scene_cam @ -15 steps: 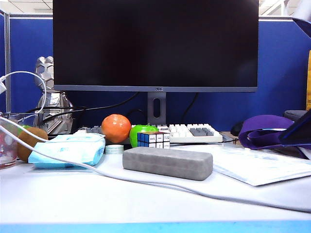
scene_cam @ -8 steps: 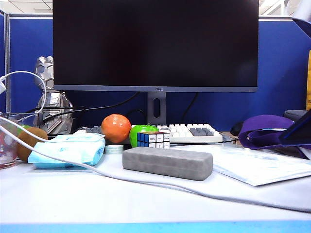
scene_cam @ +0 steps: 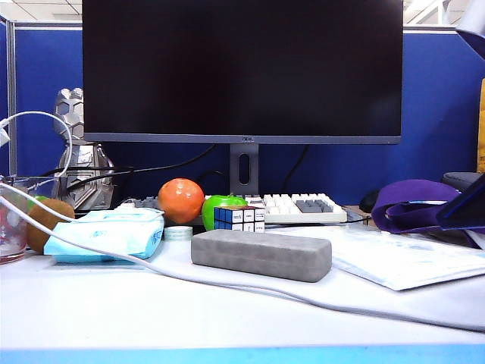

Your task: Pick up the glasses, fold the temples of the glasses, place the glasses into the glasses case, and finally close the glasses case.

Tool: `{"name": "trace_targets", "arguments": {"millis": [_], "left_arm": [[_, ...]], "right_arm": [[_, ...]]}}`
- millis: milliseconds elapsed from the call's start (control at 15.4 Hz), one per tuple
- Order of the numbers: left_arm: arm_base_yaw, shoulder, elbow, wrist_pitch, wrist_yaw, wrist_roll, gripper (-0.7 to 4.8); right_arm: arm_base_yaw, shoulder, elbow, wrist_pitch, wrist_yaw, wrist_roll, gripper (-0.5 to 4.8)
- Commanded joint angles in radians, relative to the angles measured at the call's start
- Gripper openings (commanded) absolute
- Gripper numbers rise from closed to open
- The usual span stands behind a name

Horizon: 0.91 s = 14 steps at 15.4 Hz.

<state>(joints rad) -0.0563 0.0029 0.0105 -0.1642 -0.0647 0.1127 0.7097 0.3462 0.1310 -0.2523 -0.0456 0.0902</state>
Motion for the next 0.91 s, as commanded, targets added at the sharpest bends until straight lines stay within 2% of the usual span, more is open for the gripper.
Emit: {"name": "trace_targets", "arguments": {"millis": [65,455,585,715,910], "left_arm": [[0.001,-0.002,-0.002,-0.014,-0.002,0.0,-0.05],[0.001,-0.002,-0.002,-0.014,-0.002,0.0,-0.05],[0.0,-0.002,-0.002,-0.014,-0.002,0.0,-0.05],[0.0,-0.002,-0.002,-0.014,-0.002,0.0,-0.05],[0.0,-0.002,-0.002,-0.014,-0.002,0.0,-0.05]], "right_arm": [[0.001,-0.001,0.005,0.01,0.001,0.005,0.13],[-0.02,-0.037,0.005,0.002,-0.002,0.004,0.13],[-0.175,-0.101,0.004,0.003,0.015,0.004,0.13],[-0.318,-0.137,0.003,0.025,0.098,-0.001,0.13],[-0.431,-0.198,-0.056,0.11,0.093,-0.04,0.13]]}}
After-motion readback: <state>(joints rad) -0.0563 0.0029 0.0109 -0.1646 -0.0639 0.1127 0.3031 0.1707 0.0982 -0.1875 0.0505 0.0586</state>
